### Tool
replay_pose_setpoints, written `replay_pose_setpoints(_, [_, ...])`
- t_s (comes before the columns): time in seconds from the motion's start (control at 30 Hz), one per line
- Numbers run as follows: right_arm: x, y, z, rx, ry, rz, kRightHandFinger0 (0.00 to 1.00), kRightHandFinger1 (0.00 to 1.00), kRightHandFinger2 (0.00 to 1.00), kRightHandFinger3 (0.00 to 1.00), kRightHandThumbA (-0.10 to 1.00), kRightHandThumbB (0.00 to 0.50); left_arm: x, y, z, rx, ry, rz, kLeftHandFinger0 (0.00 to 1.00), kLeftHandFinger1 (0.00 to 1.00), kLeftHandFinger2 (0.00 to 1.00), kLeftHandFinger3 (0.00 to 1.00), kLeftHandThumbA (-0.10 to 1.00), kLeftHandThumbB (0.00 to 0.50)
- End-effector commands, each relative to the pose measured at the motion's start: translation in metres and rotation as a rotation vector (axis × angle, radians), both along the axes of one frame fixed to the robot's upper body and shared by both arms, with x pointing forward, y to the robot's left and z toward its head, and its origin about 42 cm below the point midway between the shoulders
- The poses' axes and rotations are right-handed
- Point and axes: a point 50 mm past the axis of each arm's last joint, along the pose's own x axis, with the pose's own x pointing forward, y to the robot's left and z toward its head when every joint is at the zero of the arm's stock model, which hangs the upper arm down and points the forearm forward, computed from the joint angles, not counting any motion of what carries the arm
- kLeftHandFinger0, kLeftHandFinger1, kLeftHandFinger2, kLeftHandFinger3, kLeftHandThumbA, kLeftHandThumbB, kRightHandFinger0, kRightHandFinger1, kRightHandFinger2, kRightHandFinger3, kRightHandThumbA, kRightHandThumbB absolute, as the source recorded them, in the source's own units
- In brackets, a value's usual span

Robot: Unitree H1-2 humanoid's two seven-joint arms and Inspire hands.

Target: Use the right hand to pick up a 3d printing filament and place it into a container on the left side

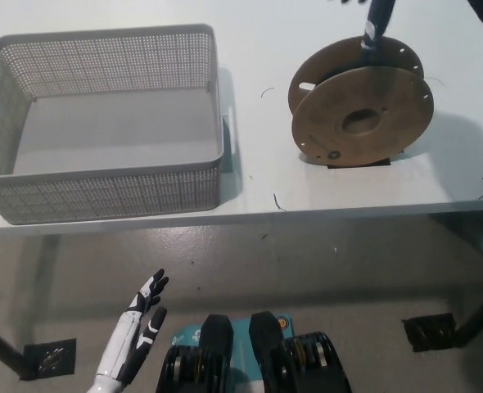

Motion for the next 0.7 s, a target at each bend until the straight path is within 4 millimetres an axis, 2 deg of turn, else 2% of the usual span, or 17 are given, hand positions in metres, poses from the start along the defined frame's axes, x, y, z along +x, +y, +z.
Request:
replay_pose_setpoints(0.0, [0.002, 0.010, -0.003, -0.086, -0.004, 0.026, 1.00, 1.00, 1.00, 1.00, 1.00, 0.447, 0.001, -0.001, 0.011, -0.004, -0.063, -0.016, 1.00, 1.00, 1.00, 1.00, 1.00, 0.197])
replay_pose_setpoints(0.1, [0.005, 0.008, -0.023, -0.061, 0.013, -0.001, 1.00, 1.00, 1.00, 1.00, 1.00, 0.435, 0.000, -0.001, 0.010, -0.002, -0.061, -0.019, 1.00, 1.00, 1.00, 1.00, 1.00, 0.207])
replay_pose_setpoints(0.17, [0.006, 0.007, -0.037, -0.084, 0.044, -0.005, 1.00, 1.00, 1.00, 1.00, 1.00, 0.461, 0.001, -0.001, 0.010, -0.003, -0.055, -0.020, 1.00, 1.00, 1.00, 1.00, 1.00, 0.227])
replay_pose_setpoints(0.3, [0.007, 0.008, -0.056, -0.120, 0.058, -0.011, 1.00, 1.00, 1.00, 1.00, 1.00, 0.464, 0.003, 0.000, 0.013, 0.007, -0.060, -0.020, 1.00, 1.00, 1.00, 1.00, 1.00, 0.220])
replay_pose_setpoints(0.33, [0.007, 0.008, -0.061, -0.108, 0.107, -0.046, 1.00, 1.00, 1.00, 1.00, 1.00, 0.463, 0.004, 0.000, 0.014, 0.005, -0.061, -0.021, 1.00, 1.00, 1.00, 1.00, 1.00, 0.216])
replay_pose_setpoints(0.47, [0.008, 0.011, -0.084, -0.121, 0.069, 0.012, 1.00, 1.00, 1.00, 1.00, 1.00, 0.443, 0.006, 0.000, 0.016, 0.005, -0.067, -0.023, 1.00, 1.00, 1.00, 1.00, 1.00, 0.212])
replay_pose_setpoints(0.53, [0.009, 0.009, -0.092, -0.123, 0.059, 0.017, 1.00, 1.00, 1.00, 1.00, 1.00, 0.442, 0.006, -0.001, 0.016, 0.006, -0.069, -0.025, 1.00, 1.00, 1.00, 1.00, 1.00, 0.211])
replay_pose_setpoints(0.67, [0.010, 0.006, -0.119, -0.126, 0.003, 0.047, 1.00, 1.00, 1.00, 1.00, 1.00, 0.454, 0.008, -0.002, 0.018, 0.005, -0.071, -0.032, 1.00, 1.00, 1.00, 1.00, 1.00, 0.207])
